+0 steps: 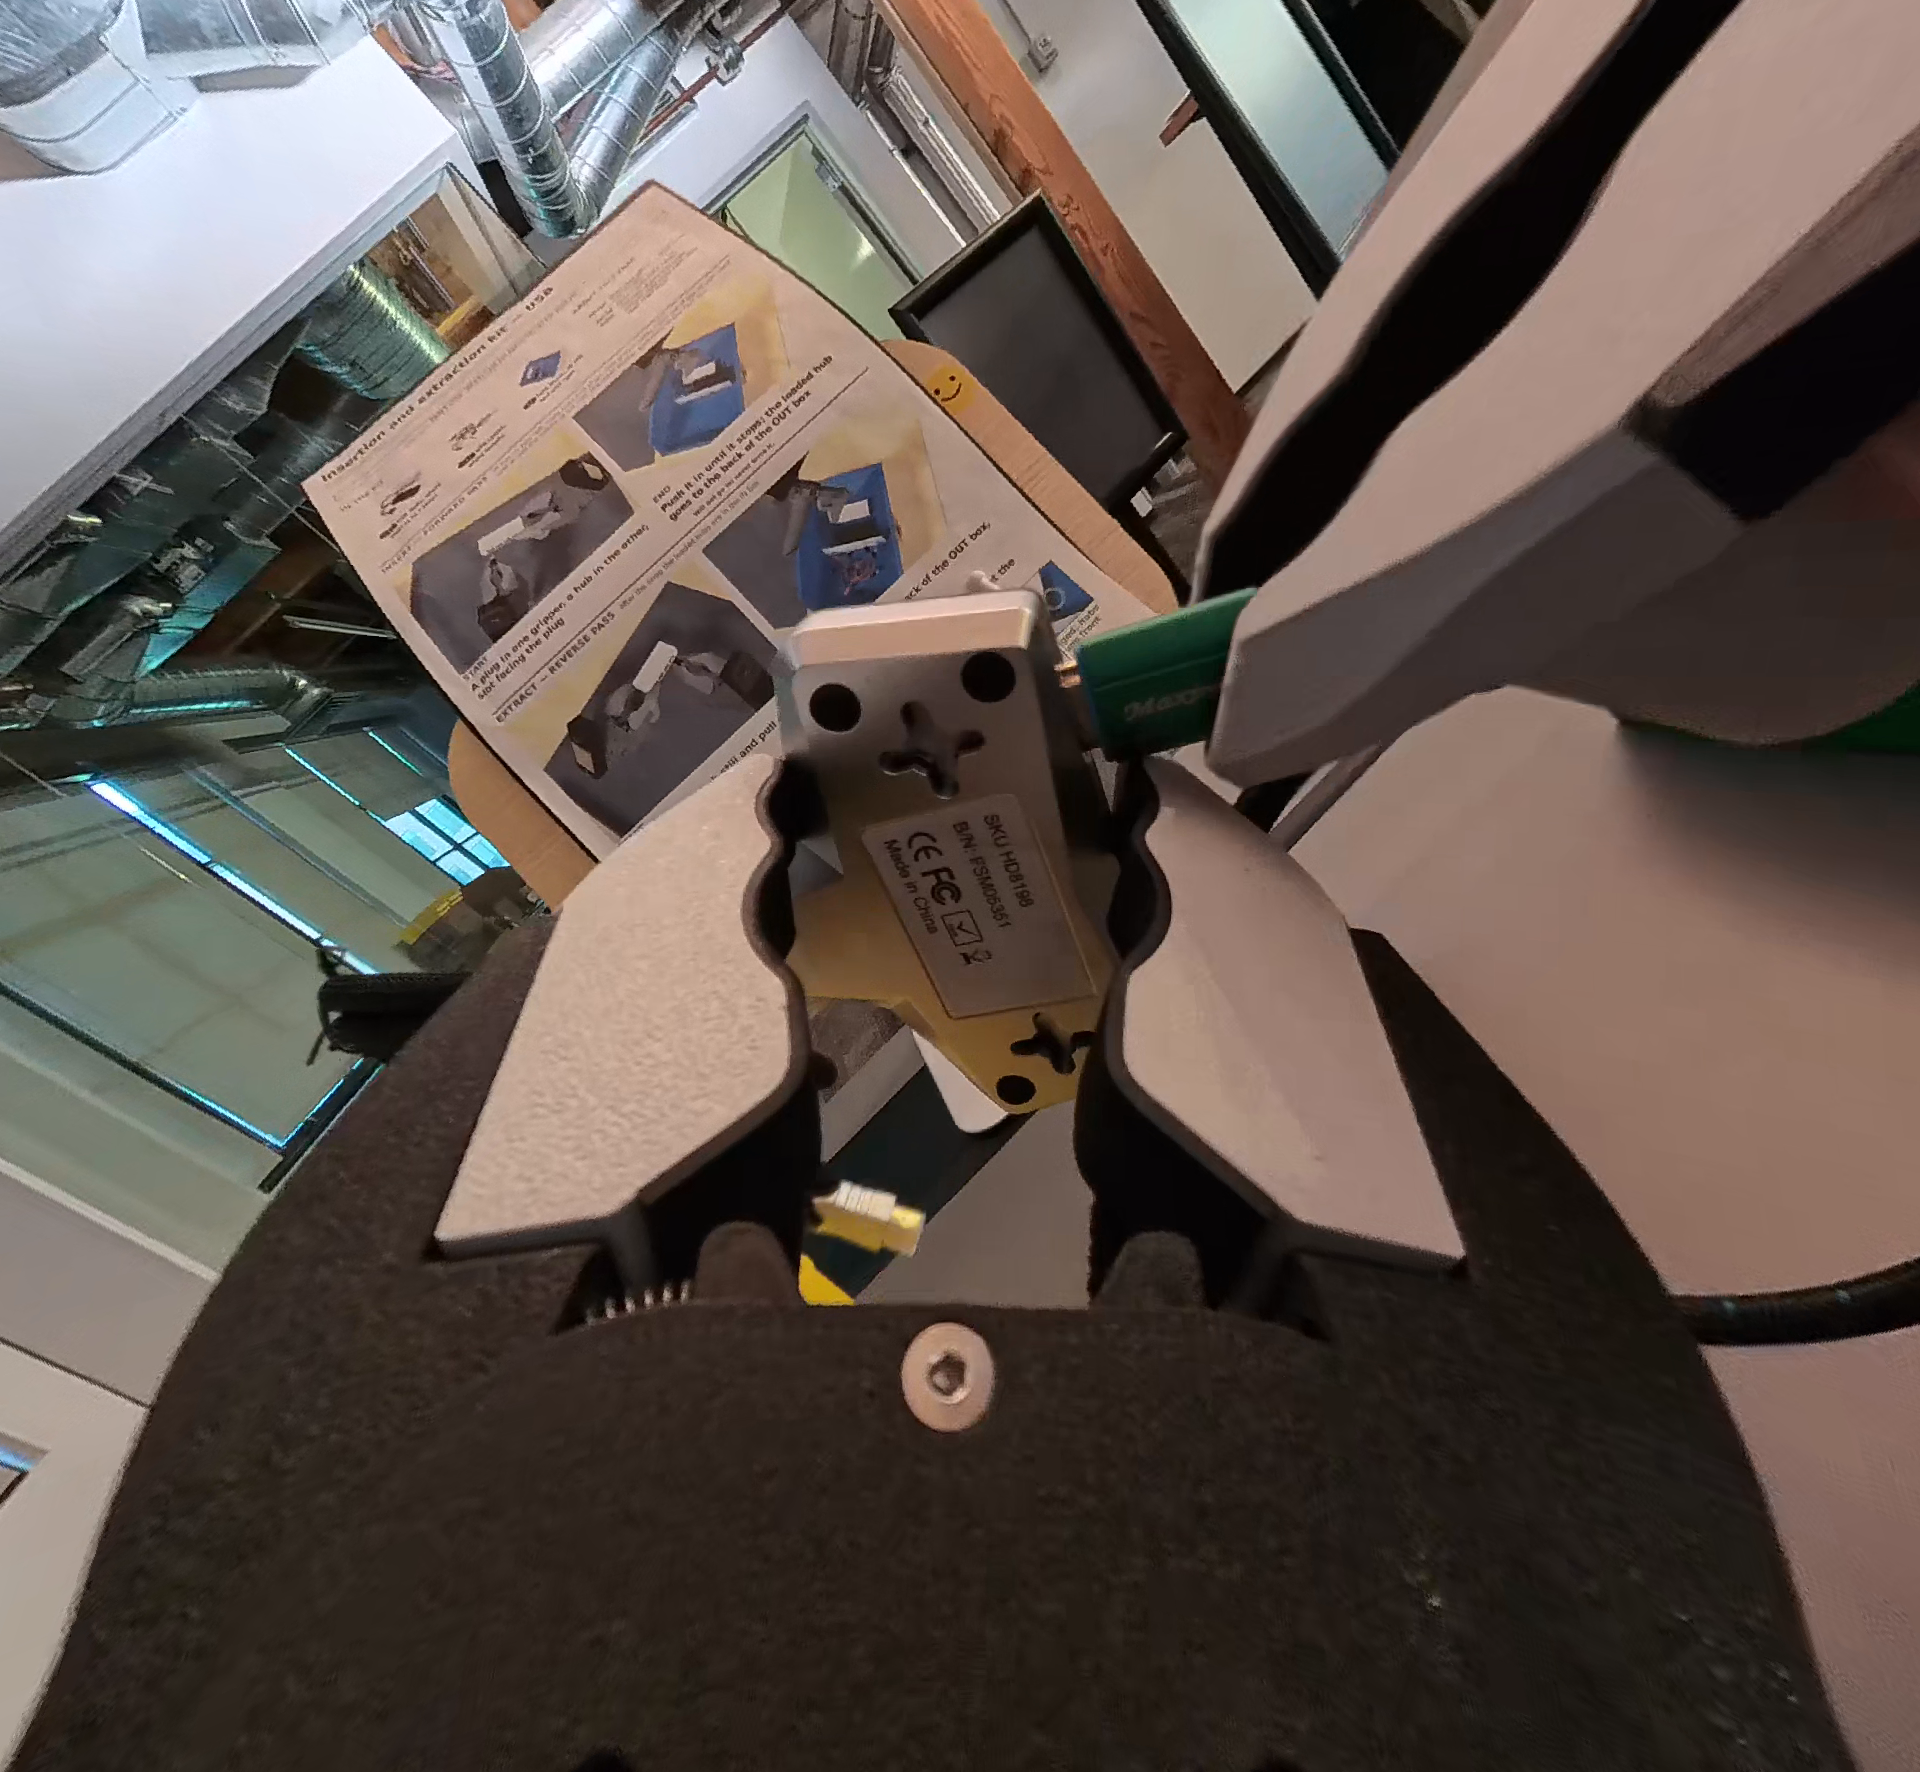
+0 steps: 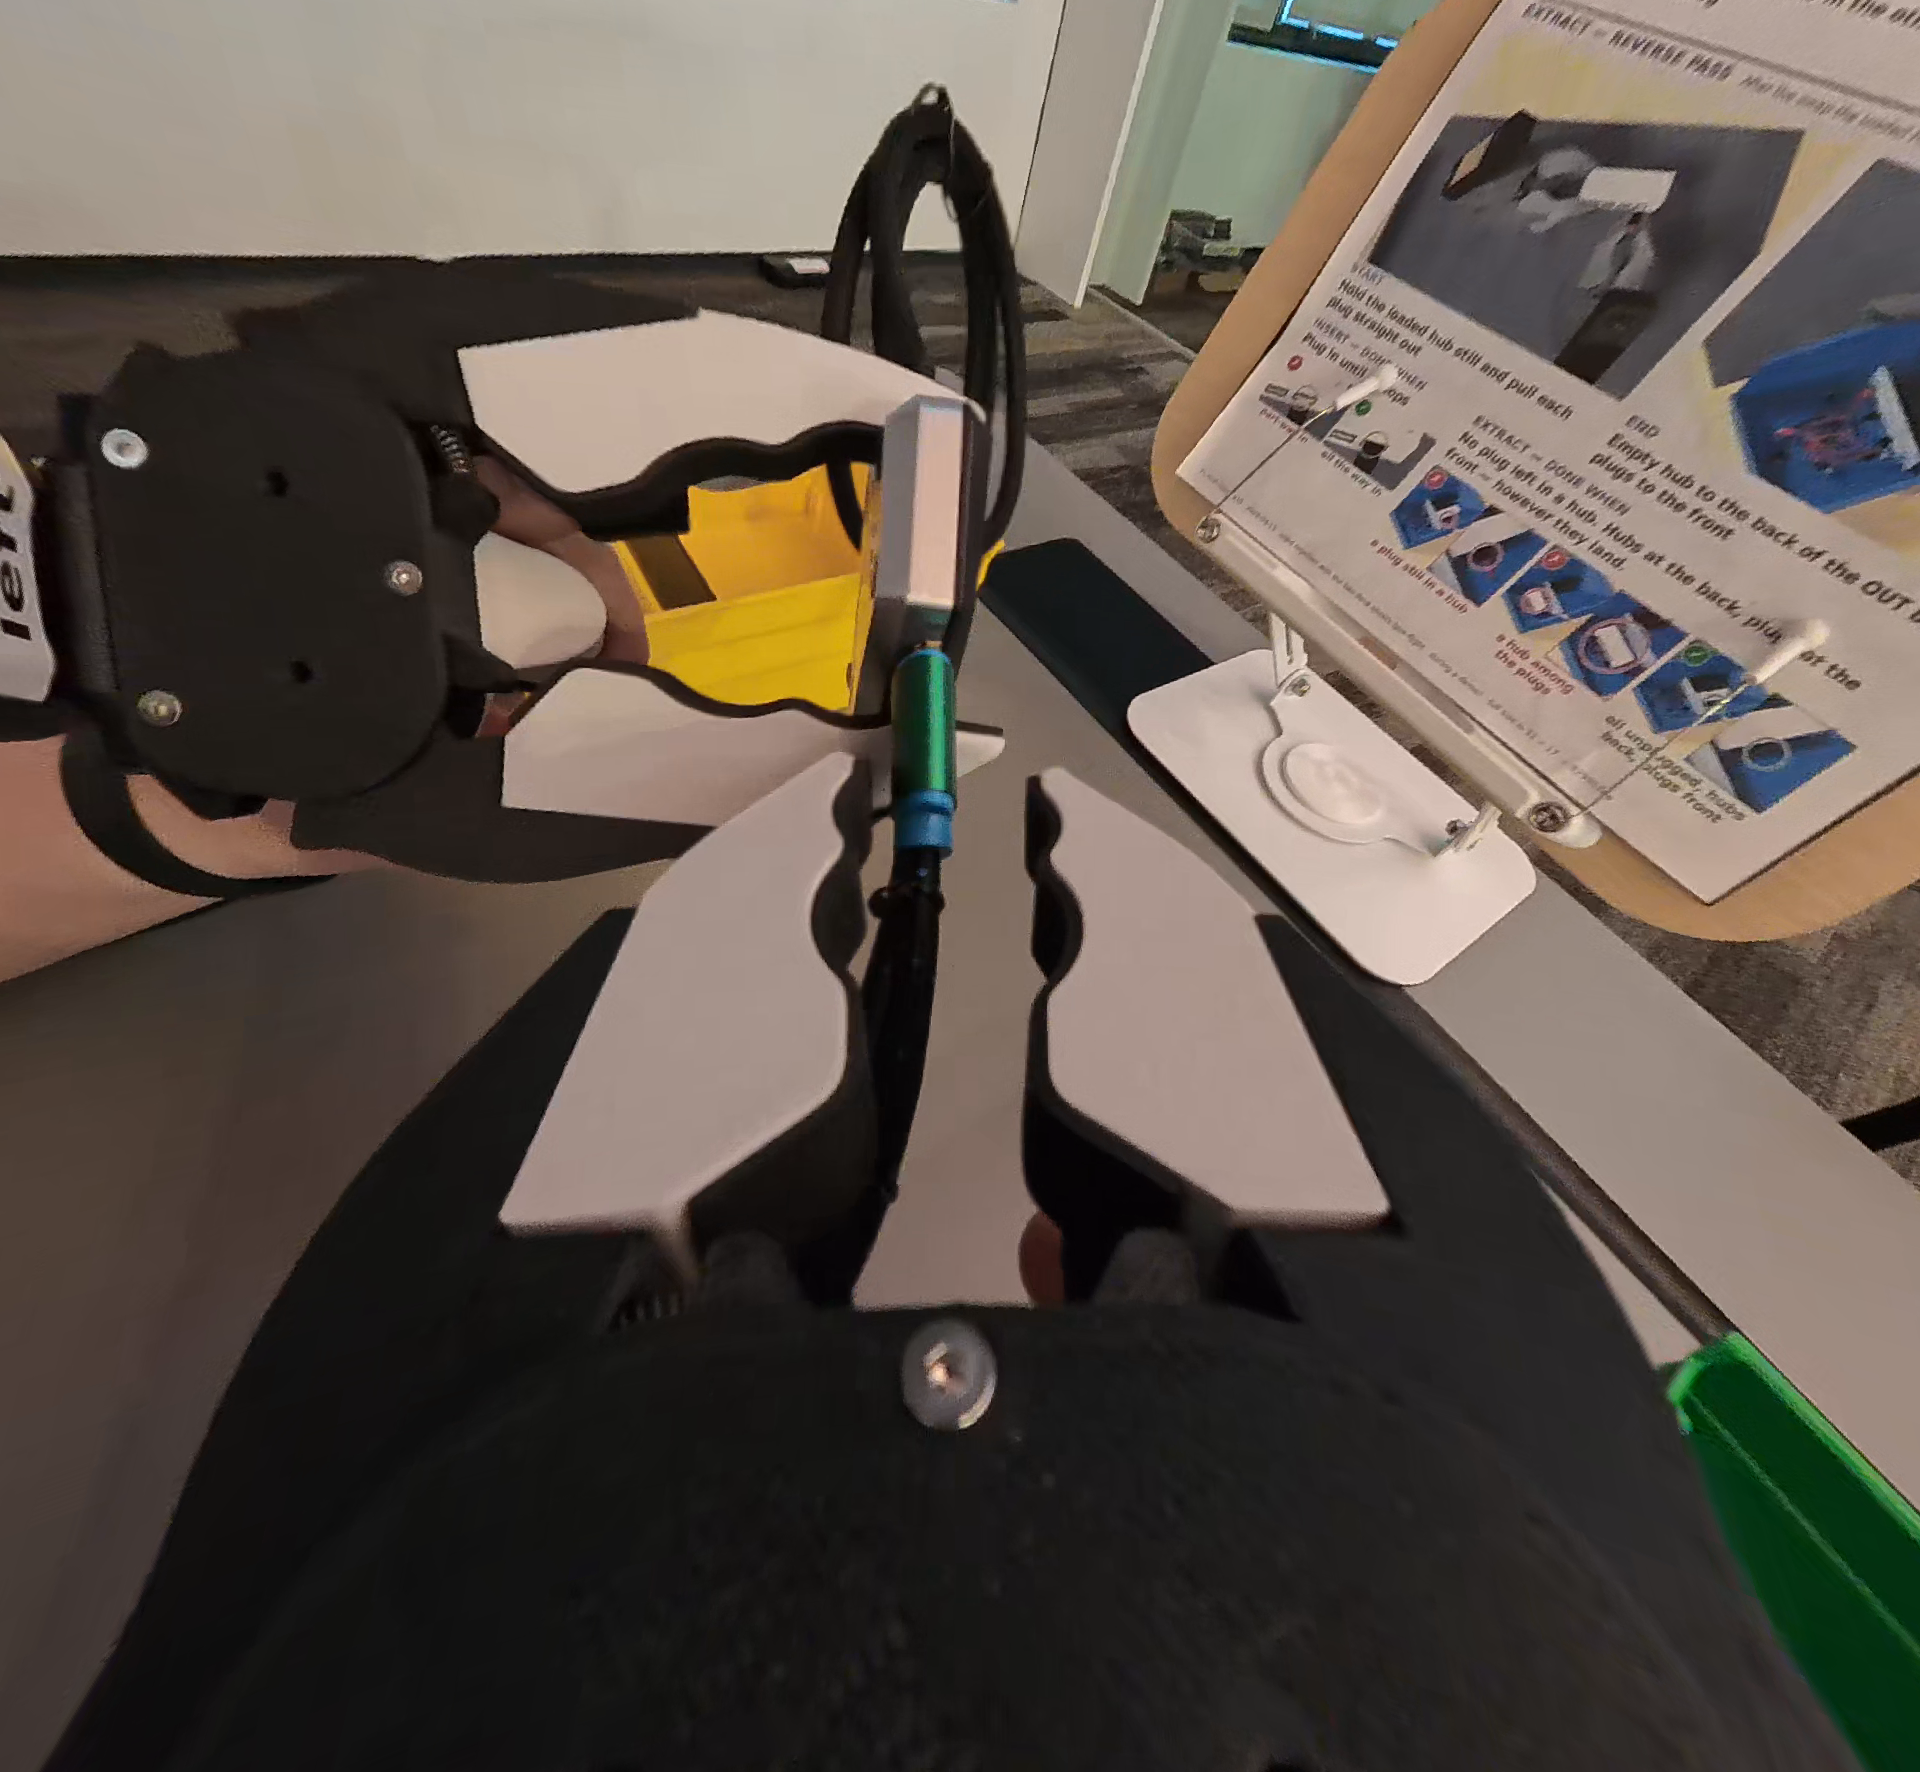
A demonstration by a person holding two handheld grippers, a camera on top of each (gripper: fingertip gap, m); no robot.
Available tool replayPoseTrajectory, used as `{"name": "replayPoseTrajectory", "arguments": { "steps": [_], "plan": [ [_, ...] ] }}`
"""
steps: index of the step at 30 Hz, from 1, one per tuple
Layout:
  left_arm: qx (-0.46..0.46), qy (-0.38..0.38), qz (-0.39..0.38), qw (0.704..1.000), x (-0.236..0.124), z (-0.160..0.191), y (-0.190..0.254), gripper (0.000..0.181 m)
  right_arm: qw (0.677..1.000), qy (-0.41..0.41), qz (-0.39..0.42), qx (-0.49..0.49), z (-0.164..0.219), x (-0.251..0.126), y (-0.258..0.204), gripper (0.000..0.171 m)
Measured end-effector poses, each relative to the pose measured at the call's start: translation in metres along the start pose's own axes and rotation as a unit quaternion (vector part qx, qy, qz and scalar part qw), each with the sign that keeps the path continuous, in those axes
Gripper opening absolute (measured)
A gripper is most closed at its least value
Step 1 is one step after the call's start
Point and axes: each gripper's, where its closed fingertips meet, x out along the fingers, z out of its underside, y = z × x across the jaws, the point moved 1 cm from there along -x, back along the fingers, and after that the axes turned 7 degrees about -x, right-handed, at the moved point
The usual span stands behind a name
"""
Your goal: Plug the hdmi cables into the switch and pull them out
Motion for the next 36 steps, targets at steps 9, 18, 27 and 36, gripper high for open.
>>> {"name": "replayPoseTrajectory", "arguments": {
  "steps": [9,18,27,36],
  "plan": [
    [-0.025,-0.007,0.026,0.999,0.003,0.004,0.009,0.059,1.000,0.022,0.009,-0.009,-0.004,0.003,-0.002,0.011],
    [-0.081,-0.033,0.068,0.994,0.012,0.011,0.008,0.059,0.999,0.036,0.024,0.027,-0.005,0.008,0.004,0.011],
    [-0.123,-0.054,0.103,0.986,0.033,0.023,0.022,0.059,0.998,-0.005,0.058,0.016,0.011,0.012,0.020,0.011],
    [-0.119,-0.049,0.095,0.987,0.056,0.020,0.041,0.060,0.995,-0.048,0.082,0.018,0.029,0.002,0.040,0.011]
  ]
}}
